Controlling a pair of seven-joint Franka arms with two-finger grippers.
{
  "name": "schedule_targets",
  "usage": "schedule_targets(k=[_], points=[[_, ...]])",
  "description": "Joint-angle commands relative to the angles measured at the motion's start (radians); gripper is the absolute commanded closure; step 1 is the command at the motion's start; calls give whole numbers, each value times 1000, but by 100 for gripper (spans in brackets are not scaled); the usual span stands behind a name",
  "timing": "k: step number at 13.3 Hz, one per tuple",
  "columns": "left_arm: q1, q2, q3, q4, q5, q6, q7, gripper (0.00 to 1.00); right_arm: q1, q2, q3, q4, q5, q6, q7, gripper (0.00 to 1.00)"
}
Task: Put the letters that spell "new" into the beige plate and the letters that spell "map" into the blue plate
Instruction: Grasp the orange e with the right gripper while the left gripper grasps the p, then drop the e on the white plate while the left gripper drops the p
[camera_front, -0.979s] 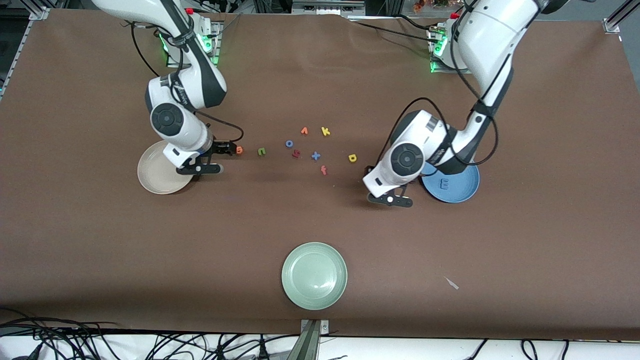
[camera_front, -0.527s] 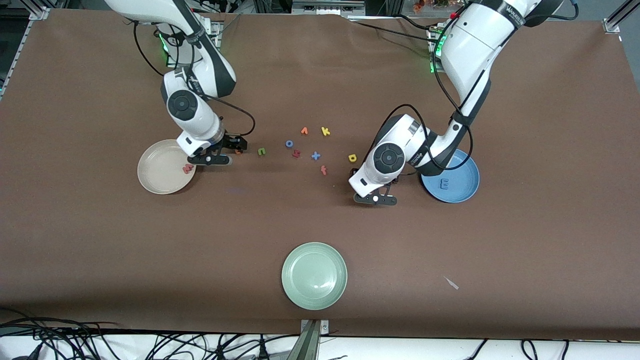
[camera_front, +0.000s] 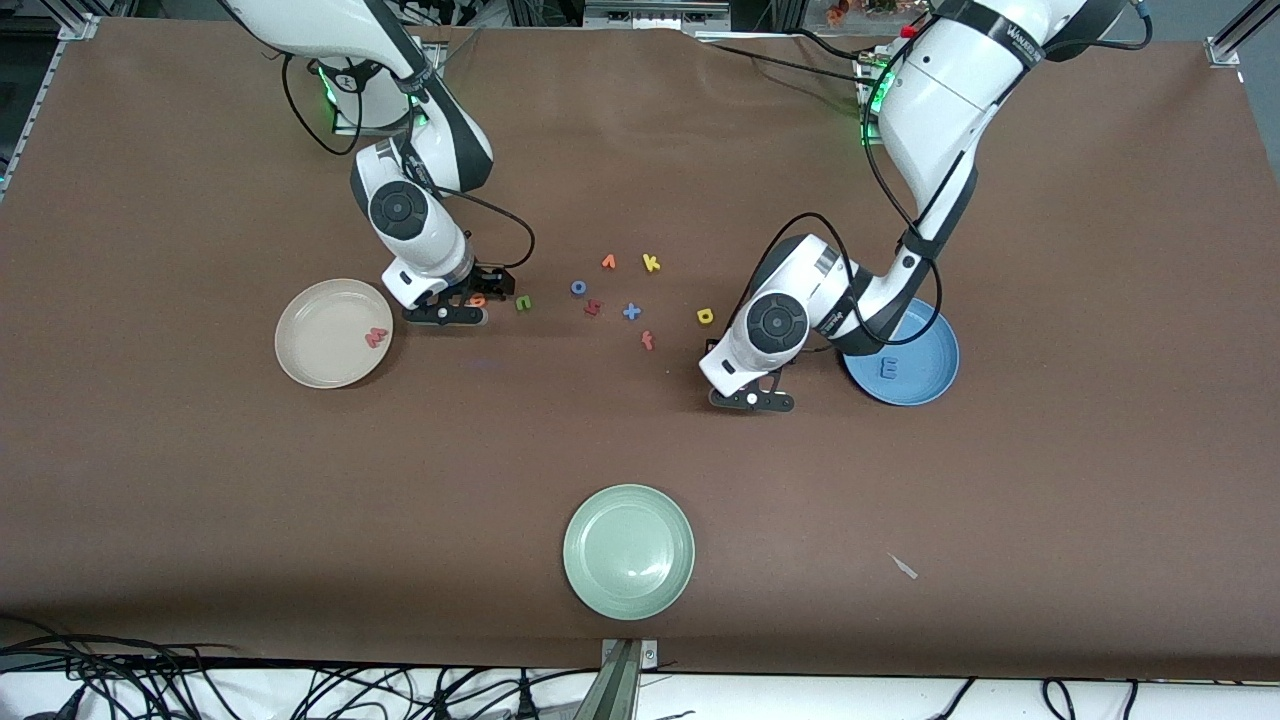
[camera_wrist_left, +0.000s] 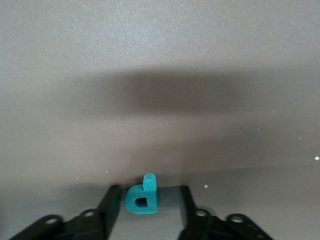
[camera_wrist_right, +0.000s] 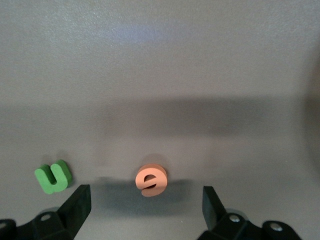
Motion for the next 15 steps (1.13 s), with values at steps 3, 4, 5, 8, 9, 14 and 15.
schedule_targets(k=[3,4,5,8,9,14,15], points=[[10,-7,7,4,-2,-28,5,98,0,9,1,-5,0,22,3,21],[10,-17,11,13,-2,-52,6,98,0,10,-1,-5,0,22,3,28],[12,-26,13,19,-2,-74,6,98,-3,16,-4,-4,0,24,-2,31],[32,-81,22,22,9,-140,23,99,-5,21,-4,-4,0,39,-3,42],[55,-98,22,22,16,-157,63,99,-3,21,-4,-5,0,39,-3,44],[197,-119,24,4,62,-214,303,98,-3,19,-4,-8,0,33,-3,61],[245,-119,22,1,79,-224,374,98,-3,19,-4,-8,0,33,-3,63]])
